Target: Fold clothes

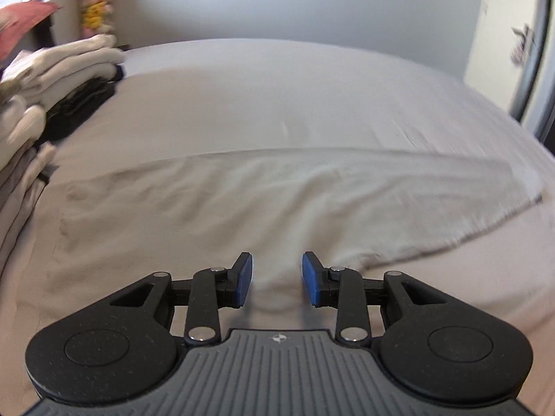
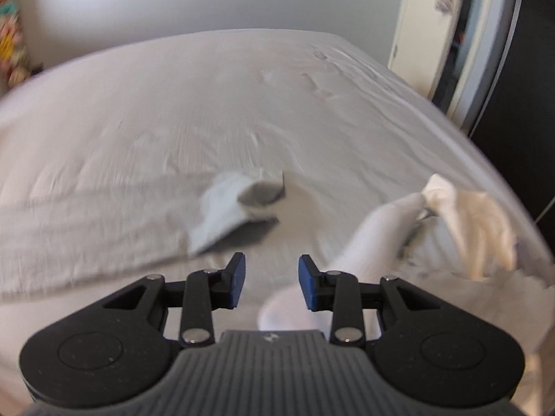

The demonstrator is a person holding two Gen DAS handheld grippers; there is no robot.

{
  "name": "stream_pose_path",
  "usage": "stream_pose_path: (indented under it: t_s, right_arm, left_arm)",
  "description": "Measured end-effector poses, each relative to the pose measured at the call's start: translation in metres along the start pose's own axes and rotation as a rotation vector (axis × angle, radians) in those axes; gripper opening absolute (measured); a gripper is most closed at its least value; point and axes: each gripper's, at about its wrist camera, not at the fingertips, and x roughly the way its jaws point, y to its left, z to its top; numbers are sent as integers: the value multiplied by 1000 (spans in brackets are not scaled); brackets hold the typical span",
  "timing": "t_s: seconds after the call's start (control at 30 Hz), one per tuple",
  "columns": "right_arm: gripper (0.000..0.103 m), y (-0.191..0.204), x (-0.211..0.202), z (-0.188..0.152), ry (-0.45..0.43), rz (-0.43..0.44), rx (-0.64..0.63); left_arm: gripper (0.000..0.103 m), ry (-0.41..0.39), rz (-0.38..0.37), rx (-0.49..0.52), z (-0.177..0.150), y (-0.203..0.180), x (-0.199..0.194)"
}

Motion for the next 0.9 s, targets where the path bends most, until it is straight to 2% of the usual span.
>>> stream_pose_path:
  t_s: [0.13,0.23,0.3,0.37,0.53,0.57,0.6,0.7,0.9]
  right_arm:
    - [37,-11,39,13,18,33,210]
    - [37,-19,68,22,31,57,367]
    - [41,-26,83,24,22,70,473]
    - [41,-28,98,26,26,55,511]
    - [39,-17,124,26,35,25,494]
    - [27,-13,126,26,27,21,477]
    - [9,-10,126,26,24,25,455]
    - [6,-8,123,25,6,26,407]
    - [4,-23,96,30,-75,-92,362]
  left_arm:
    - [37,-5,16,-35,-3,11,9]
    - [37,1,24,-27,-4,12,16]
    - [37,5,32,-15,-4,10,20]
    - [37,9,42,-9,-5,10,22]
    - [38,13,53,-20,-6,13,26]
    - [37,15,53,-23,-6,14,27]
    - [38,15,54,-24,-6,14,27]
    - [38,14,57,-22,-7,13,27]
    - [38,16,60,-38,-6,16,24]
